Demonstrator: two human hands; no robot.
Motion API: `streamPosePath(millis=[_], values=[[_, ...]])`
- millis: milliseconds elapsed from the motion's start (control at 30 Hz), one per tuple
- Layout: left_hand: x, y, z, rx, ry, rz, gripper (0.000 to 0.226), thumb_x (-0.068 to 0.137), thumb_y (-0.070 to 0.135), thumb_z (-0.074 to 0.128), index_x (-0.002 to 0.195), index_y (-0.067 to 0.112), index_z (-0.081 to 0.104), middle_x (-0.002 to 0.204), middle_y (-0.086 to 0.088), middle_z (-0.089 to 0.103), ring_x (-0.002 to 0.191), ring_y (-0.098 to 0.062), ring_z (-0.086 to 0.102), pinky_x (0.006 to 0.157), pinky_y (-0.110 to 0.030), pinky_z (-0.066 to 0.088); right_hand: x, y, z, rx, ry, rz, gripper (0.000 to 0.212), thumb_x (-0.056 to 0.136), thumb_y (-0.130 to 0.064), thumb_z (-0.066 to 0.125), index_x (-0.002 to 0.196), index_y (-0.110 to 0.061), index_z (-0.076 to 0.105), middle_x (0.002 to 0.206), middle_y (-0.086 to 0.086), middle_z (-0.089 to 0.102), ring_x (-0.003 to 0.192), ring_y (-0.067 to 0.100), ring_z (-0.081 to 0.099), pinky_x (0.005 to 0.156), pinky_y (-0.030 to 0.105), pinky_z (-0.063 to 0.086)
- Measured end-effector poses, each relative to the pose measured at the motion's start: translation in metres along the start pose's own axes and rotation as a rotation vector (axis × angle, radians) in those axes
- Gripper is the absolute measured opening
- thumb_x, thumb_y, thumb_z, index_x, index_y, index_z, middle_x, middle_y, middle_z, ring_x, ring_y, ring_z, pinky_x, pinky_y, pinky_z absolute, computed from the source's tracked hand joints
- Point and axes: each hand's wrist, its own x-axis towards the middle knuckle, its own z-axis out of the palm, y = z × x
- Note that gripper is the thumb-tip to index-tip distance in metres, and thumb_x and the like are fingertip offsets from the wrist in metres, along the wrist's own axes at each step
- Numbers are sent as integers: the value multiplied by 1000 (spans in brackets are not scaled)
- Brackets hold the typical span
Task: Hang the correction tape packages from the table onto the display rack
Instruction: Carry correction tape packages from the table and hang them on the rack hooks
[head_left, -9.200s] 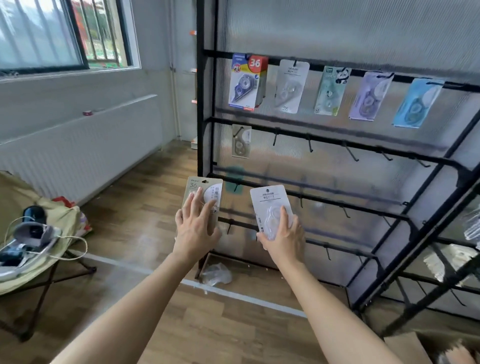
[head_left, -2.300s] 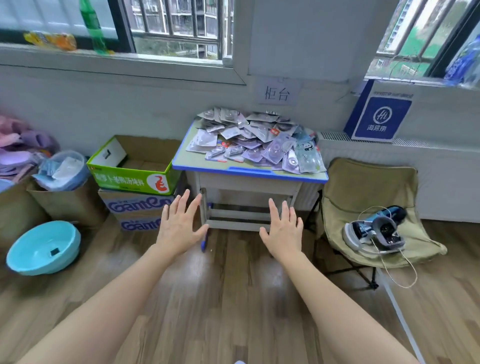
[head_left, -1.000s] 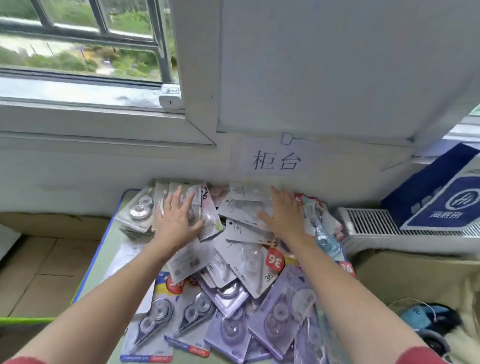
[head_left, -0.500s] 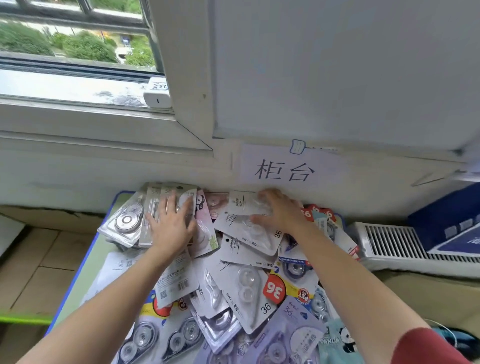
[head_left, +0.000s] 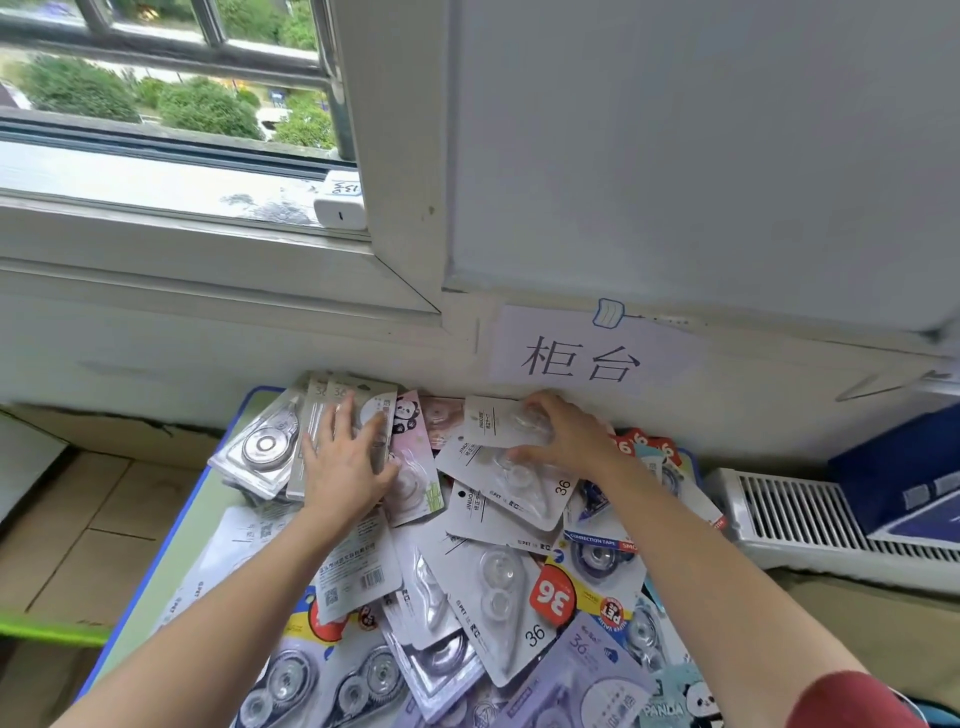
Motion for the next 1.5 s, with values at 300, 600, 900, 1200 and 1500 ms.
streamPosePath(millis=[300, 600, 900, 1200, 1500], values=[[-3, 2, -10, 27, -33, -17, 74, 80, 52, 63, 144, 33, 31, 159, -6, -9, 145, -32, -7, 117, -48, 2, -11, -7, 6, -141, 79, -13, 97, 69, -60, 72, 145, -16, 31, 144, 3, 32, 134, 22, 30, 109, 37, 23], [-25, 4, -31, -25, 19, 27, 79, 81, 51, 64, 147, 32, 25, 158, -4, -17, 145, -30, -10, 117, -47, 6, -37, -25, 11, -224, 215, 9, 90, 66, -65, 71, 136, -18, 39, 126, 4, 43, 120, 23, 41, 101, 35, 29], [-86, -18, -48, -133, 80, 116, 76, 82, 44, 65, 147, 31, 28, 158, -3, -14, 145, -29, -8, 117, -46, 5, -113, -63, 42, -227, 317, 92, 100, 67, -69, 67, 144, -17, 31, 138, 8, 38, 129, 28, 37, 108, 41, 29], [-202, -62, -51, -185, 28, 242, 79, 79, 37, 70, 146, 30, 29, 158, 1, -16, 145, -27, -9, 116, -49, 8, -243, -108, 124, -190, 398, 220, 99, 68, -66, 69, 144, -14, 31, 140, 10, 36, 130, 26, 33, 107, 39, 27], [-329, -77, -31, -197, -1, 309, 80, 76, 32, 68, 146, 29, 29, 159, -3, -9, 144, -30, -3, 115, -46, 12, -378, -120, 198, -229, 462, 254, 94, 67, -61, 72, 140, -14, 36, 129, 6, 42, 123, 24, 38, 103, 34, 23]])
